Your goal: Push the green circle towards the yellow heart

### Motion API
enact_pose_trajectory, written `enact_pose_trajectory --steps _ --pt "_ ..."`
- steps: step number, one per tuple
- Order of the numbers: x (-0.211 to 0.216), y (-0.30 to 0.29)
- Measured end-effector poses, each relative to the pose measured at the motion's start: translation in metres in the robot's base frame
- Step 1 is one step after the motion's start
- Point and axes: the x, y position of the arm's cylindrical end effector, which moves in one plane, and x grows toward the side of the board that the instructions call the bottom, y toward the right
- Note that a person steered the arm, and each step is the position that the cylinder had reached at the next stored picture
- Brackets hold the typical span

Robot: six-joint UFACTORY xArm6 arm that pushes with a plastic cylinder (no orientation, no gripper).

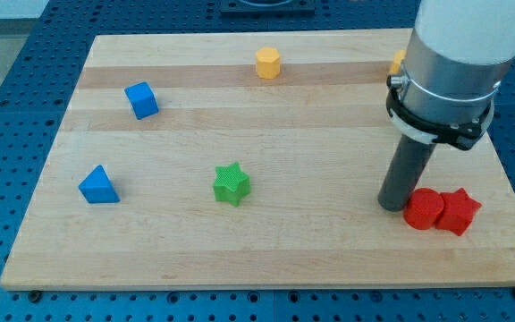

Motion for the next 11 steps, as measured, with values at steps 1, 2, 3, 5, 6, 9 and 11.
enact_pose_trajectory --steps 1,2,3,5,6,9,11 --pt "-0.002 -0.007" --pt "-0.022 -0.044" --pt "-0.025 -0.060" --pt "-0.056 -0.077" --pt "-0.096 -0.067" --pt "-0.133 0.023" --pt "-0.171 0.079"
